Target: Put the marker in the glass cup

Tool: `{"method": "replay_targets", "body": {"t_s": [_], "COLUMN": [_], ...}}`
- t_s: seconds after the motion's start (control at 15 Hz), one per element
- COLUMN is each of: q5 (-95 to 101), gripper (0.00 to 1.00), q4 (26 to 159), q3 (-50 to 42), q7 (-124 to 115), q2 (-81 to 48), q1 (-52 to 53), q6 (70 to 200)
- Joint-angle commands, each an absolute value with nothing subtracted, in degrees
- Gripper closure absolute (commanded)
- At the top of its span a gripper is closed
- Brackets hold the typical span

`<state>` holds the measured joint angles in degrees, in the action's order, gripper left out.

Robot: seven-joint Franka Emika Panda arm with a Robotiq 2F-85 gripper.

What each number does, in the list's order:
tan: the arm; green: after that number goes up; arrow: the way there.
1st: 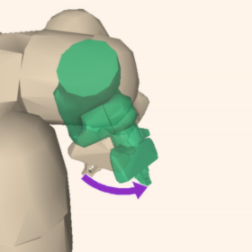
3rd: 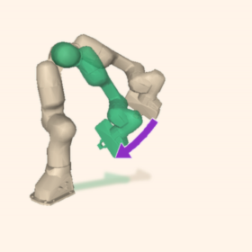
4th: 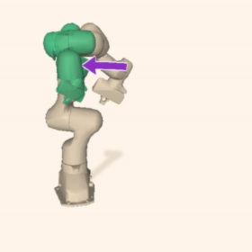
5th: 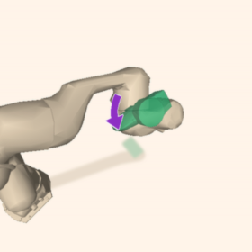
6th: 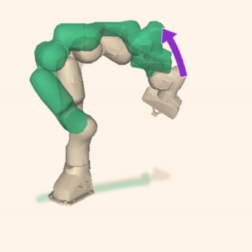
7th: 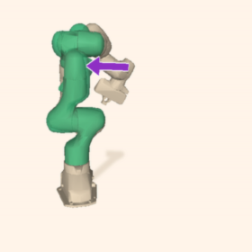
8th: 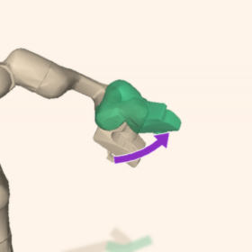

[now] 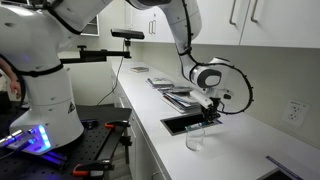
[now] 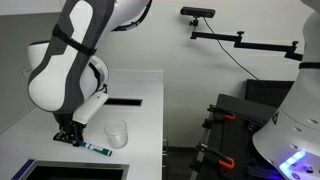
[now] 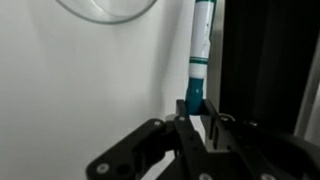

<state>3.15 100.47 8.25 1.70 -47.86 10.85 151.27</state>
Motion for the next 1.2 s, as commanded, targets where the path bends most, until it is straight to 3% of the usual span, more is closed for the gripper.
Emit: {"method": "replay_targets", "body": {"t_s": [0.0, 0.8, 1.13], "q5": [1.4, 4.8, 8.7], "gripper": [0.95, 0.95, 0.95], "q4": [108.7, 124.7, 127.7], "q3": [10.6, 15.9, 16.1], "q7": [3.8, 4.9, 3.5], "q2": [-43.4, -38.9, -37.3], "q1": [8.0, -1.5, -3.6], "q6": [161.9, 192.6, 198.7]}}
